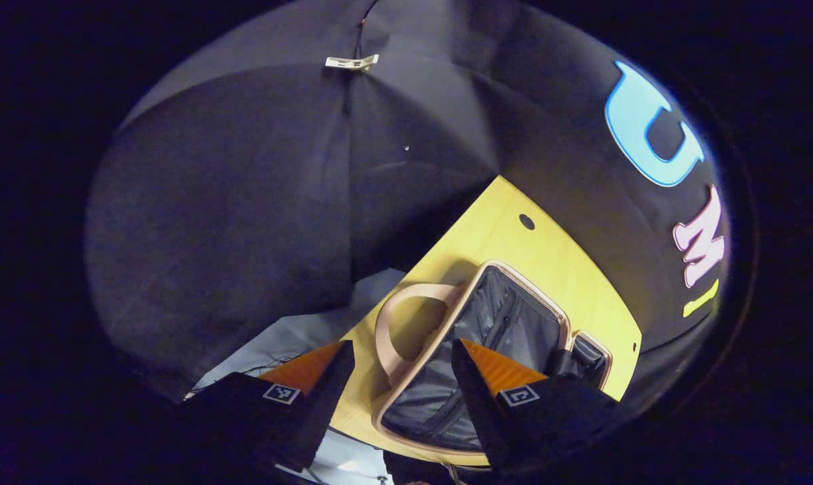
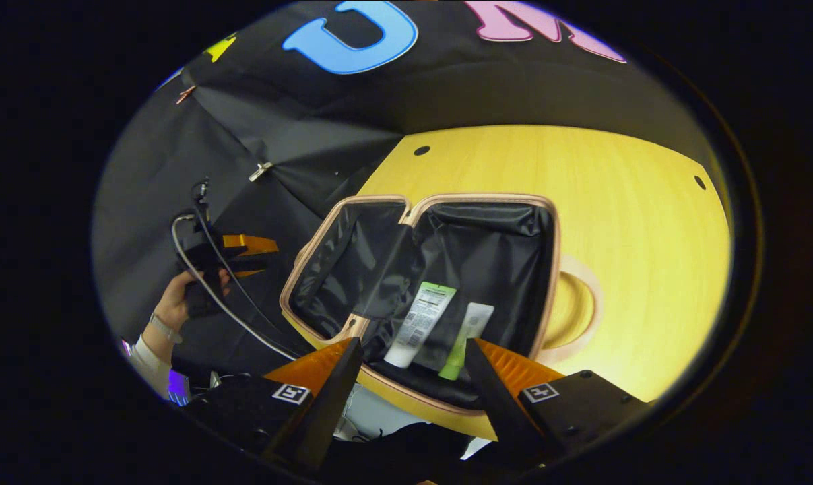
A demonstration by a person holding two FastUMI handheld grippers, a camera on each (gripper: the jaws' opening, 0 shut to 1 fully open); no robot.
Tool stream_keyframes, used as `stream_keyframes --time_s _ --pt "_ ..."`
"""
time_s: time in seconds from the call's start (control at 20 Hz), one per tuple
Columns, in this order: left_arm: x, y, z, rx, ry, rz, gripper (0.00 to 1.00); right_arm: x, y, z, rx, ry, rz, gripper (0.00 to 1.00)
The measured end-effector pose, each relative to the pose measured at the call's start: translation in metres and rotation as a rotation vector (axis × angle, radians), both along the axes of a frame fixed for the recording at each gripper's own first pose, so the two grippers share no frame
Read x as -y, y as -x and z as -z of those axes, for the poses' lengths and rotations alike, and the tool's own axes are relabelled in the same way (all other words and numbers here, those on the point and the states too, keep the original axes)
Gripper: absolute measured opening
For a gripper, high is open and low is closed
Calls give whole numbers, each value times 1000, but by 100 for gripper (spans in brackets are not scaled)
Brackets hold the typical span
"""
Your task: First open the suitcase, pack the skin care products into it, and then close the suitcase.
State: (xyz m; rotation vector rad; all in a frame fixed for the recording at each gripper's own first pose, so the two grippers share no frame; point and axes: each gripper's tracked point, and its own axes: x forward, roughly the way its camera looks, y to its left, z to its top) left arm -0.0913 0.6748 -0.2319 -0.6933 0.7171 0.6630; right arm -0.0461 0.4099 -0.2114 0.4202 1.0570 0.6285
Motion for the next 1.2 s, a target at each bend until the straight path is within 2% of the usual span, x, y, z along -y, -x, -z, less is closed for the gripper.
stream_keyframes --time_s 0.3,0.45,0.5,0.55,0.6,0.65,0.9,1.0,1.2 --pt "-25 -14 71 -217 71 -20 92 67 -9 14 -26 40 150 98" --pt "-22 -26 100 -230 126 -7 91 93 -9 22 -47 67 200 97" --pt "-16 -27 102 -240 156 -2 55 99 -10 23 -54 66 220 98" --pt "-21 -32 96 -221 140 -11 19 104 -12 23 -62 53 251 98" --pt "-23 -30 87 -197 100 26 19 108 -15 19 -54 35 273 97" --pt "-18 -32 76 -177 77 58 14 109 -16 17 -47 26 275 97" --pt "-5 -36 6 -153 -115 192 8 110 -23 14 -19 -13 260 98" --pt "23 -41 -47 -112 -217 236 8 113 -27 7 25 -34 230 98" --pt "96 -46 -149 -16 -325 318 7 126 -23 -5 67 -71 189 97"
